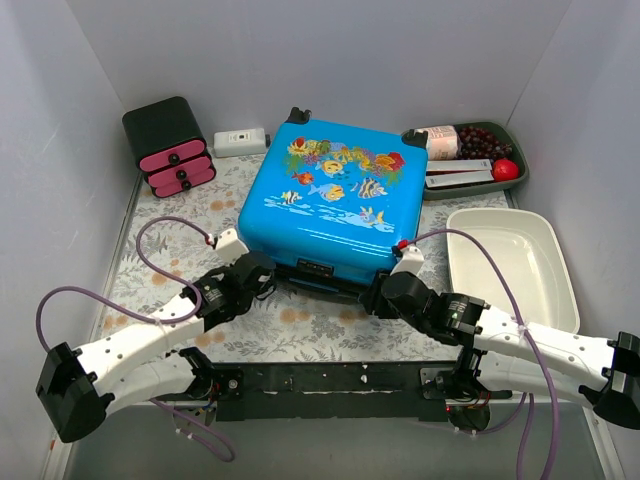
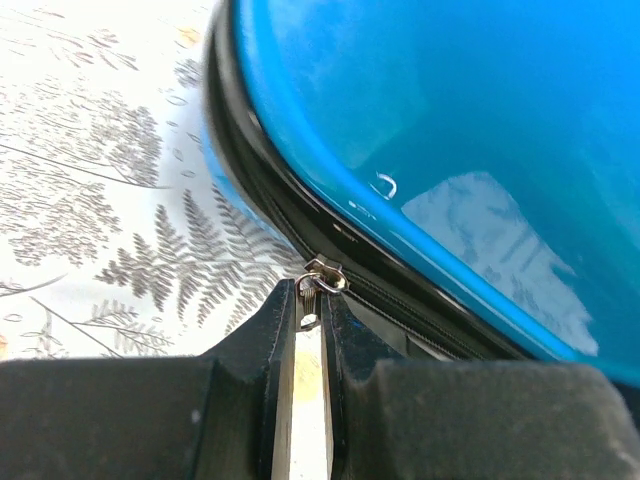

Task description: Open, take out, and arrange the luggage

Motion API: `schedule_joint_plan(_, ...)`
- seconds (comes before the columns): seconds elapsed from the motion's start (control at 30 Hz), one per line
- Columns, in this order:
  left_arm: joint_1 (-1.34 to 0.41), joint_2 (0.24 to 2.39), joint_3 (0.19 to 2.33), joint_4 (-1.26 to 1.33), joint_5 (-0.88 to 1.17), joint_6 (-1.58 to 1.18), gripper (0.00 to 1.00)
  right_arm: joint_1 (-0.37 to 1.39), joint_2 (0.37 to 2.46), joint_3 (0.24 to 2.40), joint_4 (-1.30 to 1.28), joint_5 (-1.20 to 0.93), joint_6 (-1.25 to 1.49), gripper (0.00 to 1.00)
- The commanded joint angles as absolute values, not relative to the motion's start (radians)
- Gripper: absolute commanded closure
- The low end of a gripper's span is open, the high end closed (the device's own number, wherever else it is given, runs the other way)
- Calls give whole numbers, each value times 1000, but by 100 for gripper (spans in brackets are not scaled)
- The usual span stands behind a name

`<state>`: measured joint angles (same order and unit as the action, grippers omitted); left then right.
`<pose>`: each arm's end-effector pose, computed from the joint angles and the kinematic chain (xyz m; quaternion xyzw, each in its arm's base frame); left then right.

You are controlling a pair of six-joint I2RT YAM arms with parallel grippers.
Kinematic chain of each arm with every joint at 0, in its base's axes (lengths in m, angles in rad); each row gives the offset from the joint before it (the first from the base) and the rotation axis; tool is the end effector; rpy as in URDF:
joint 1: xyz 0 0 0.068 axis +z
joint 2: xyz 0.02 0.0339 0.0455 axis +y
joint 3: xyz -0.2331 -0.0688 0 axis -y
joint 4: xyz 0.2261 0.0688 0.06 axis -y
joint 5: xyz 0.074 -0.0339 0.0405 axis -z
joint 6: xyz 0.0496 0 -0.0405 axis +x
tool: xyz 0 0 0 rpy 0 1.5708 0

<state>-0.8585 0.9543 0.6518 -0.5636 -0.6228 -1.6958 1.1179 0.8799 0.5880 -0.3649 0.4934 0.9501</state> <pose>0.1480 -0.1271 0.2065 -0.4598 0.7733 -0.2312 0.3703 0.1080 0.1682 0.2137 0.0345 0.8762 0.2556 0.4071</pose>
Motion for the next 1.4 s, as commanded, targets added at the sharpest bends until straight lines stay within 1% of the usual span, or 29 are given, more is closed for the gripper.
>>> schedule_joint_plan(0.0,-766,965,724,-690,-712,-1718,100,1072,882,624,-394,585,876,58)
schedule_joint_plan(0.03,-755,977,729,-693,-703,-1714,100,1072,879,626,-381,569,846,58)
schedule_joint_plan(0.07,-743,979,733,-684,-681,-1703,100,1072,876,627,-355,496,713,58)
schedule_joint_plan(0.13,-741,973,732,-638,-628,-1672,100,1077,880,646,-270,386,574,56)
schedule_joint_plan(0.17,-741,966,730,-624,-605,-1661,100,1081,894,653,-241,256,504,55)
schedule_joint_plan(0.2,-741,962,730,-611,-569,-1657,100,1109,905,672,-203,198,380,53)
schedule_joint_plan(0.27,-741,947,726,-589,-549,-1646,100,1164,954,707,-199,141,272,52)
schedule_joint_plan(0.3,-741,940,729,-591,-546,-1646,100,1234,978,738,-215,150,171,50)
schedule_joint_plan(0.4,-741,930,733,-591,-525,-1643,100,1369,1113,868,-320,256,37,49)
schedule_joint_plan(0.43,-741,928,732,-578,-502,-1640,100,1385,1150,926,-336,282,28,49)
schedule_joint_plan(0.47,-741,928,726,-575,-494,-1643,100,1391,1214,949,-339,285,17,48)
schedule_joint_plan(0.53,-741,930,723,-581,-494,-1652,100,1399,1268,986,-316,313,2,48)
schedule_joint_plan(0.63,-741,927,719,-598,-500,-1669,100,1399,1360,1049,-269,412,-78,45)
schedule_joint_plan(0.7,-741,923,718,-606,-506,-1678,100,1397,1431,1094,-255,477,-115,39)
schedule_joint_plan(0.83,-739,930,707,-620,-512,-1693,100,1394,1567,1170,-279,566,-185,34)
schedule_joint_plan(0.97,-741,928,696,-612,-512,-1704,100,1379,1618,1181,-226,608,-251,31)
schedule_joint_plan(1.1,-741,933,690,-598,-517,-1710,100,1342,1638,1149,-157,607,-311,30)
schedule_joint_plan(1.23,-741,945,689,-588,-526,-1712,100,1316,1651,1074,-62,592,-351,34)
schedule_joint_plan(1.37,-739,950,689,-592,-535,-1721,100,1301,1657,1002,-9,510,-385,36)
